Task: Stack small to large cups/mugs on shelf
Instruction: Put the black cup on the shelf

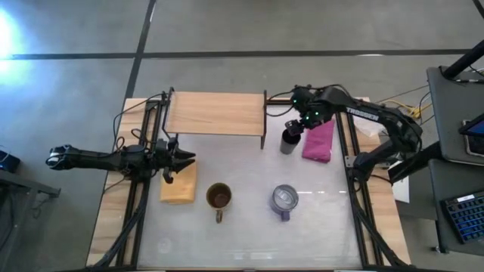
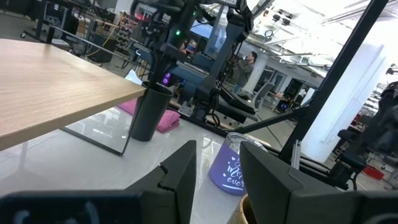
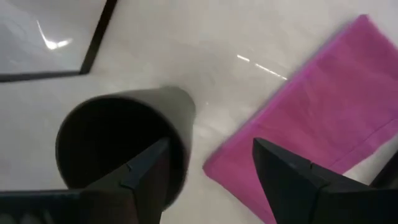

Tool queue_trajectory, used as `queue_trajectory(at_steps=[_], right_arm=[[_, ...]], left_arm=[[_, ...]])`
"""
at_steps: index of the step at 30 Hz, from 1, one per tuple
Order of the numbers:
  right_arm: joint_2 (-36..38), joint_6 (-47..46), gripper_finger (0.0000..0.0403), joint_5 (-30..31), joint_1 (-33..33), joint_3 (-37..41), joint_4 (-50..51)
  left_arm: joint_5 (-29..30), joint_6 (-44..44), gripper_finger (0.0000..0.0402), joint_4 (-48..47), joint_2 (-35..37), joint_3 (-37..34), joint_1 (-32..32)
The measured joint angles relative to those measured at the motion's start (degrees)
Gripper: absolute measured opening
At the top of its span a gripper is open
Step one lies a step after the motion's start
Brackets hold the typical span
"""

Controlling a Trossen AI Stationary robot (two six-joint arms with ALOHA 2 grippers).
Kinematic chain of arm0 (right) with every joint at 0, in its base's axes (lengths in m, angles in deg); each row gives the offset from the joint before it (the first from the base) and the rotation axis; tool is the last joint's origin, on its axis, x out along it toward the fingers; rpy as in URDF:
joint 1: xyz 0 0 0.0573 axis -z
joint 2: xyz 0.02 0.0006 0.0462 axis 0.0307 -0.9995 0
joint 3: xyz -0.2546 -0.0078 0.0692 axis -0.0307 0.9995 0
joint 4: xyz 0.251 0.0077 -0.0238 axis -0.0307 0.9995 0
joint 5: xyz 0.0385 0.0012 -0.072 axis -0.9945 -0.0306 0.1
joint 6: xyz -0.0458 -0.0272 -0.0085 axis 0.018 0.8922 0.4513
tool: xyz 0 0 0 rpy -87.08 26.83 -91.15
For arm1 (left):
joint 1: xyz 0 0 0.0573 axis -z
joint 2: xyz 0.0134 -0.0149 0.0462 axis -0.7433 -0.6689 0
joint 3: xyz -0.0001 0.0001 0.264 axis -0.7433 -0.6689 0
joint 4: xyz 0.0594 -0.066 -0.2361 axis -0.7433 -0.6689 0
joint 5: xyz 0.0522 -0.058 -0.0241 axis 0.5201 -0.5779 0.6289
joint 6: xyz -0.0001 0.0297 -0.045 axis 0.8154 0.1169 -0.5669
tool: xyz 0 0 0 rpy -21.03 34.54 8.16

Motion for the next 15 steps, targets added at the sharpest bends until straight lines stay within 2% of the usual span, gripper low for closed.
queue_trajectory(at_steps=[15], right_arm=[[-2.52,0.08,0.0219,1.59,-3.44,0.0,-2.05]], left_arm=[[0.01,0.0,0.0109,0.0,0.0,0.0,-0.01]])
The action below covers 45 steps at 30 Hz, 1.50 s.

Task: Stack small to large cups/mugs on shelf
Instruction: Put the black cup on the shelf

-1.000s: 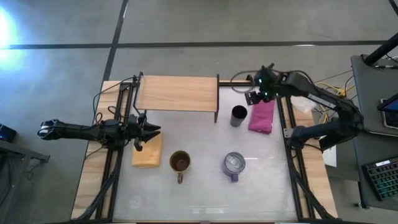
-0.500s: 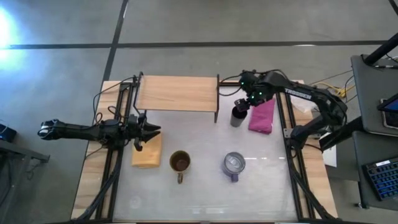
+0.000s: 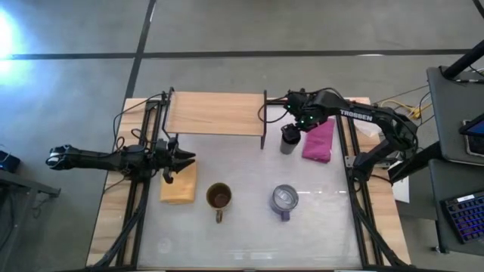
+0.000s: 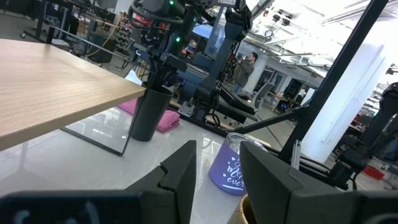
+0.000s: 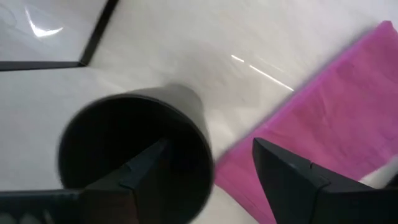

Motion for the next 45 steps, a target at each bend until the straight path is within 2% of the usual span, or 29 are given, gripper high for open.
queue_trajectory(at_steps=[9,13,28,38,42,45], right_arm=[[-1.11,2.67,0.0218,-1.56,-0.87,0.0,-0.88],[-2.1,4.6,0.0199,-1.56,-0.89,0.0,-1.02],[-2.1,8.17,0.0015,-1.4,-0.89,0.0,-1.23],[-1.27,10.03,0.0009,-1.44,-0.89,-0.29,-0.3],[-0.01,10.84,0.0009,-0.95,-2.04,-4.27,2.63],[0.78,11.41,0.0009,1.41,-4.06,-10.1,5.52]], left_arm=[[-0.01,0.0,0.0109,0.0,0.0,0.0,0.0],[0.0,0.0,0.0109,0.02,0.0,0.0,0.01],[-0.02,0.0,0.0109,0.0,0.0,0.0,-0.01],[0.0,0.0,0.0109,0.0,0.0,0.0,-0.01],[0.0,0.0,0.0109,0.0,0.0,0.0,0.01],[-0.01,0.0,0.0109,0.0,0.0,0.0,0.0]])
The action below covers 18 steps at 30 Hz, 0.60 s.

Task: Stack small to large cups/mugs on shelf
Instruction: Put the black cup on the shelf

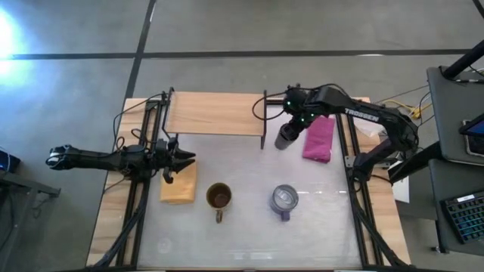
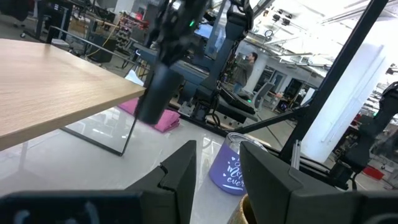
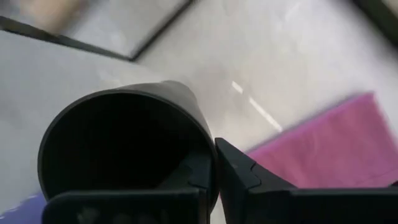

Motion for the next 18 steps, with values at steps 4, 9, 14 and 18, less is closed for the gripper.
queue_trajectory(at_steps=[4,9,14,18], right_arm=[[0.03,0.03,0.0009,4.82,-2.21,-9.87,6.2],[0.03,-1.14,0.0009,12.29,-3.52,-20.68,10.65],[-0.89,-0.54,0.0009,18.67,-3.51,-29.36,10.63],[-5.28,1.85,0.0009,17.83,-2.66,-36.79,10.48]], left_arm=[[0.01,0.0,0.0109,0.0,0.0,0.0,0.01],[0.01,0.0,0.0109,0.01,0.0,0.0,-0.01],[0.01,0.0,0.0109,0.02,0.0,0.0,0.0],[0.01,0.0,0.0109,0.0,0.0,0.0,0.01]])
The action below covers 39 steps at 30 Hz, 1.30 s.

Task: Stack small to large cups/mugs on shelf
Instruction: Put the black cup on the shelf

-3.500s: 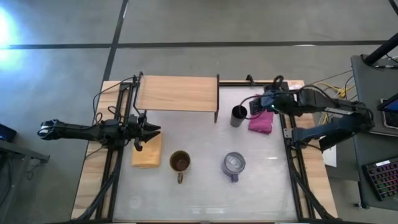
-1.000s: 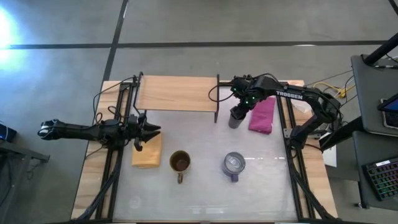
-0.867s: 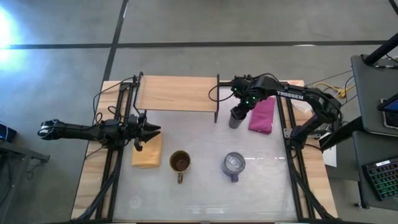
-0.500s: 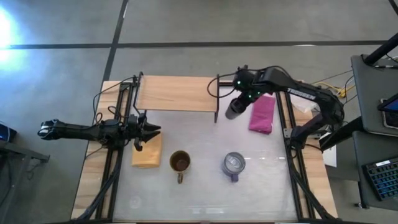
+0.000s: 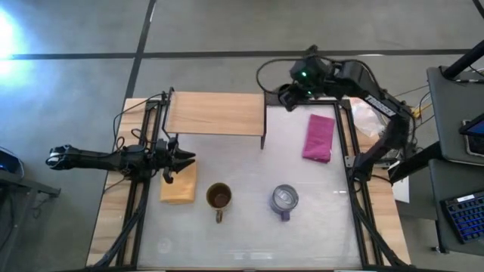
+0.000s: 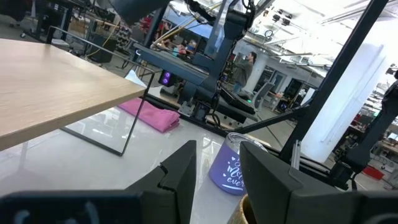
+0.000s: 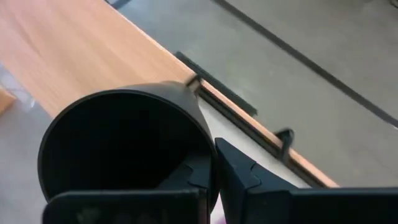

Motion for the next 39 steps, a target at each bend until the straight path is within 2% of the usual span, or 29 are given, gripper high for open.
queue_trajectory(at_steps=[5,8,14,19,23,39], right_arm=[[-9.36,4.02,0.0009,-5.59,1.84,-11.69,2.56],[-15.74,5.79,0.0009,-5.84,2.98,-18.26,6.55],[-17.48,5.44,0.0009,-14.2,5.78,-13.8,4.93],[-18.61,7.53,0.0008,-14.19,4.61,-15.39,-0.71],[-19.24,7.5,0.0009,-15.25,4.77,-17.76,-0.53],[-22.44,3.15,0.0008,-14.84,4.91,-17.59,5.17]], left_arm=[[0.0,0.0,0.0109,0.02,0.0,0.0,-0.02],[-0.02,-0.01,0.0109,0.01,0.0,0.0,-0.02],[0.0,0.0,0.0109,0.01,0.0,0.0,0.0],[0.0,-0.02,0.0109,0.13,0.0,0.0,0.0],[0.0,0.0,0.0109,0.13,0.0,0.0,-0.01],[0.0,0.0,0.0109,0.09,0.0,0.0,-0.01]])
